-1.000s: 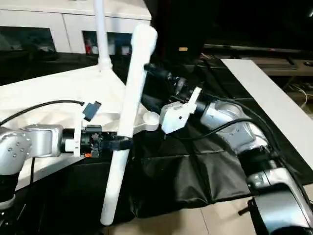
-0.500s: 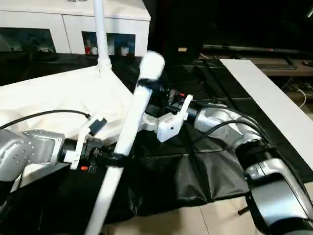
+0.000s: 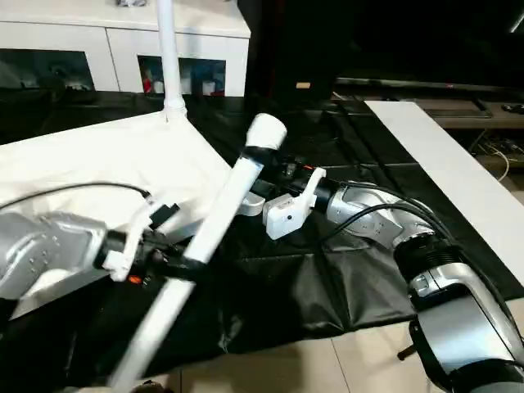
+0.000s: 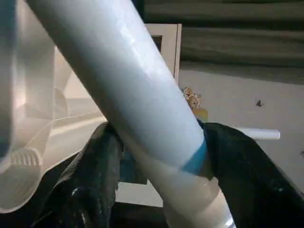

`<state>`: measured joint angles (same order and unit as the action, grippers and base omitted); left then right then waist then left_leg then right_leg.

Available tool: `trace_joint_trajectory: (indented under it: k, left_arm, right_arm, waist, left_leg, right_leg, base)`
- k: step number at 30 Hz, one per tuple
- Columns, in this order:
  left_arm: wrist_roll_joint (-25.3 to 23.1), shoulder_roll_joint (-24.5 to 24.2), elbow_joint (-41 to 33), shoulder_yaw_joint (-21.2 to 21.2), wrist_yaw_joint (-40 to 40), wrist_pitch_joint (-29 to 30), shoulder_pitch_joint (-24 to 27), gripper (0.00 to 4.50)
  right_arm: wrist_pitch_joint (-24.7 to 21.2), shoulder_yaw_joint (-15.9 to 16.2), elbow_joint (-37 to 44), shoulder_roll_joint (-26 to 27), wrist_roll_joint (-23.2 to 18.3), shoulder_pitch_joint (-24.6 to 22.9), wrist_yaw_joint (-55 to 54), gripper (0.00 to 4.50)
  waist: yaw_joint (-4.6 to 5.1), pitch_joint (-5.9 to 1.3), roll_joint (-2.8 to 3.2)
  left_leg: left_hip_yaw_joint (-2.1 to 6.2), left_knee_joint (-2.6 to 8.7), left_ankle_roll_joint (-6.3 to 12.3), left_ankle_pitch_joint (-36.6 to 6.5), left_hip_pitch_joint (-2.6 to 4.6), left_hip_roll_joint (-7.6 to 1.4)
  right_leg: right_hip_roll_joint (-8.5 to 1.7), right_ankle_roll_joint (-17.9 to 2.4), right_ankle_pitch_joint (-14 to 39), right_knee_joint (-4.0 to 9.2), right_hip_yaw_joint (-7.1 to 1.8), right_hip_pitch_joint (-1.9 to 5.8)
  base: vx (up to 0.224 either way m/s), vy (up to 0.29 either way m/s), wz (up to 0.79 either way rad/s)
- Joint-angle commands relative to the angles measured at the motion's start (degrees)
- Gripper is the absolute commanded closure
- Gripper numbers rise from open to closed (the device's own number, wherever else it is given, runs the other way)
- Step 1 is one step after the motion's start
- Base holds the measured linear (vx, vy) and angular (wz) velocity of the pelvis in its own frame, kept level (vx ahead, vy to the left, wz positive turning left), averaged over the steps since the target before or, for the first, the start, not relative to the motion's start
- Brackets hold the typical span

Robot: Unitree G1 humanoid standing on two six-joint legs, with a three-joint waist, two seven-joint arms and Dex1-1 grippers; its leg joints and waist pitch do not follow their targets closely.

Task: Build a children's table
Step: Insert table leg to table base

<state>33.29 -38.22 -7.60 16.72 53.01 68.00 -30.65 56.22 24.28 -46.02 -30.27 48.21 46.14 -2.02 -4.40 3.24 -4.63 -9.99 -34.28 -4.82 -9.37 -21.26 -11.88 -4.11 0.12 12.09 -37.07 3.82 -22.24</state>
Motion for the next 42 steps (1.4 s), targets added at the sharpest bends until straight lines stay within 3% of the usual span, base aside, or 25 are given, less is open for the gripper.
trace_joint_trajectory:
  k: [1, 4, 6, 8, 11, 13, 14, 15, 16, 20, 22, 25, 27, 31, 32, 33, 37, 42]
  left_arm:
    - [-4.0, 0.6, -4.3, 2.0, 0.6, -9.5, -4.7, 2.81]
    - [-5.5, 0.9, -3.0, 2.2, 0.0, -11.6, -5.4, 2.81]
    - [-6.0, 1.1, -2.2, 2.0, 0.0, -12.9, -5.6, 2.81]
    - [-6.7, 1.2, -1.6, 1.8, -0.2, -14.1, -5.8, 2.81]
    - [-8.2, 1.5, -0.7, 1.5, -0.5, -16.1, -6.1, 2.81]
    - [-9.2, 1.7, 0.2, 1.2, -0.8, -17.7, -6.4, 2.81]
    - [-9.9, 1.9, 0.7, 1.1, -0.9, -18.8, -6.4, 2.82]
    - [-11.0, 1.8, 1.3, 1.1, -1.1, -20.3, -6.6, 2.82]
    - [-12.3, 1.8, 2.0, 1.0, -1.7, -21.3, -6.8, 2.82]
    - [-11.9, 2.1, 2.5, 0.0, -1.5, -21.0, -7.1, 2.82]
    - [-11.9, 2.1, 2.5, 0.1, -1.0, -21.0, -7.1, 2.82]
    - [-12.7, 2.3, 3.1, 0.5, -1.1, -21.5, -7.1, 2.82]
    - [-13.6, 2.4, 3.7, 1.0, -0.6, -22.0, -7.1, 2.82]
    - [-13.8, 2.4, 2.7, 2.1, 0.6, -21.9, -6.6, 2.82]
    - [-13.7, 2.2, 2.2, 2.4, 1.1, -21.8, -6.6, 2.82]
    - [-13.6, 2.4, 2.1, 2.3, 0.9, -21.7, -6.6, 2.82]
    - [-14.0, 2.4, 2.3, 2.4, 0.8, -22.0, -7.0, 2.82]
    - [-14.6, 2.5, 1.9, 2.9, 2.1, -22.1, -7.5, 2.83]
  right_arm:
    - [-0.1, 1.8, -1.6, 0.5, 0.8, 0.7, 1.2, 1.96]
    - [0.2, 1.8, -2.4, 0.6, -0.1, 0.9, 1.5, 2.04]
    - [0.4, 1.8, -2.7, 0.6, -0.7, 0.9, 1.8, 2.1]
    - [0.4, 2.0, -2.8, 0.5, -0.8, 0.9, 1.6, 2.15]
    - [0.5, 2.1, -3.0, 0.3, -0.7, 1.0, 1.2, 2.27]
    - [0.4, 2.1, -3.3, 0.3, -0.7, 1.1, 1.3, 2.29]
    - [0.3, 2.0, -3.6, 0.4, -1.0, 1.1, 1.4, 2.34]
    - [0.0, 1.9, -3.8, 0.4, -1.3, 1.2, 1.6, 2.39]
    - [-0.3, 1.7, -4.2, 0.4, -1.8, 1.3, 1.8, 2.44]
    - [-1.3, 1.0, -4.9, 0.7, -3.3, 1.2, 2.5, 2.55]
    - [-0.7, 0.7, -5.5, 1.0, -4.9, 1.2, 3.7, 2.55]
    - [1.8, -0.6, -6.1, 1.7, -9.0, 1.3, 5.3, 2.17]
    - [1.4, -0.8, -6.0, 1.9, -9.0, 1.6, 4.8, 2.14]
    - [-4.1, 0.5, -5.7, 1.6, -3.7, 2.8, 0.9, 1.76]
    - [-8.0, 2.0, -5.1, 1.3, 0.8, 3.3, -2.5, 1.66]
    - [-9.4, 2.6, -5.2, 1.2, 2.1, 3.6, -3.3, 1.64]
    - [-12.5, 3.8, -6.2, 2.0, 3.0, 4.4, -3.8, 1.63]
    - [-15.4, 5.4, -7.7, 2.8, 5.7, 5.6, -5.8, 1.63]
  waist:
    - [0.6, -2.77, 0.91]
    - [0.67, -2.62, 0.91]
    - [0.92, -2.63, 0.69]
    - [1.1, -2.75, 0.9]
    - [1.65, -2.92, 0.9]
    - [1.67, -3.34, 0.94]
    - [1.64, -3.6, 0.91]
    - [1.66, -3.54, 0.89]
    - [1.7, -3.57, 0.87]
    - [1.48, -4.07, 0.97]
    - [1.33, -3.99, 1.07]
    - [1.2, -3.88, 1.11]
    - [1.17, -3.67, 1.26]
    - [1.05, -3.54, 1.27]
    - [1.09, -3.44, 1.23]
    - [1.1, -3.39, 1.23]
    - [1.08, -3.45, 1.33]
    - [1.17, -3.61, 1.3]
  left_leg:
    - [0.23, 3.81, -3.46, -24.2, 1.36, -0.51]
    - [0.29, 3.71, -3.46, -25.7, 1.45, -0.45]
    - [0.6, 3.8, -3.56, -26.2, 1.11, -0.43]
    - [0.7, 3.75, -3.7, -26.4, 1.25, -0.52]
    - [0.83, 3.91, -3.71, -25.6, 0.55, -0.59]
    - [0.66, 3.7, -3.38, -23.1, 0.34, -0.6]
    - [0.46, 3.53, -2.98, -19.9, 0.06, -0.65]
    - [0.28, 3.43, -2.5, -18.2, -0.19, -0.55]
    - [0.23, 3.29, -2.37, -17.8, -0.29, -0.54]
    - [0.01, 2.91, -1.75, -11.4, -0.48, -0.54]
    - [-0.14, 2.81, -1.29, -9.8, -0.28, -0.53]
    - [-0.25, 2.86, -1.11, -11.8, -0.08, -0.64]
    - [-0.21, 2.99, -1.62, -13.2, -0.01, -0.65]
    - [-0.08, 3.14, -2.67, -15.4, 0.11, -0.69]
    - [-0.03, 3.25, -3.13, -15.7, 0.06, -0.61]
    - [0.02, 3.29, -3.67, -15.7, 0.07, -0.52]
    - [0.06, 3.23, -3.79, -16.7, 0.21, -0.59]
    - [0.06, 3.18, -3.95, -14.7, 0.0, -0.55]
  right_leg:
    - [-2.42, -5.4, 24.6, 6.18, -2.45, 0.69]
    - [-2.5, -4.8, 27.8, 6.61, -2.28, 0.44]
    - [-2.53, -3.4, 30.0, 6.76, -2.04, 0.67]
    - [-2.67, -3.6, 29.6, 6.68, -2.08, 0.41]
    - [-2.54, -5.2, 24.9, 5.99, -2.14, 0.87]
    - [-2.52, -6.5, 19.9, 5.39, -2.4, 1.06]
    - [-2.45, -7.6, 14.7, 4.81, -2.55, 1.27]
    - [-2.32, -8.2, 12.6, 4.6, -2.53, 1.33]
    - [-2.38, -8.3, 12.3, 4.57, -2.61, 1.4]
    - [-2.29, -10.1, 2.2, 3.41, -2.79, 1.93]
    - [-2.12, -10.9, -1.0, 3.19, -2.81, 1.92]
    - [-2.25, -11.1, 0.7, 3.4, -2.87, 1.91]
    - [-2.17, -10.9, 2.9, 3.69, -2.87, 1.75]
    - [-2.3, -10.0, 7.5, 4.0, -2.87, 1.66]
    - [-2.25, -9.7, 8.9, 4.09, -2.82, 1.63]
    - [-2.19, -9.4, 9.9, 4.15, -2.83, 1.6]
    - [-2.38, -8.8, 11.0, 4.3, -2.95, 1.38]
    - [-2.31, -9.2, 7.6, 3.91, -2.95, 1.59]
  base:
    - [0.0, 0.0, 0.0]
    - [0.0, 0.0, 0.0]
    - [0.0, 0.0, 0.0]
    - [0.0, 0.0, 0.0]
    - [0.0, 0.0, 0.0]
    - [0.0, 0.0, 0.0]
    - [0.0, 0.0, 0.0]
    - [0.0, 0.0, 0.0]
    - [0.0, 0.0, 0.0]
    - [0.0, 0.0, 0.0]
    - [0.0, 0.0, 0.0]
    - [0.0, 0.0, 0.0]
    - [0.0, 0.0, 0.0]
    - [0.0, 0.0, 0.0]
    - [0.0, 0.0, 0.0]
    - [0.0, 0.0, 0.0]
    - [0.0, 0.0, 0.0]
    - [0.0, 0.0, 0.0]
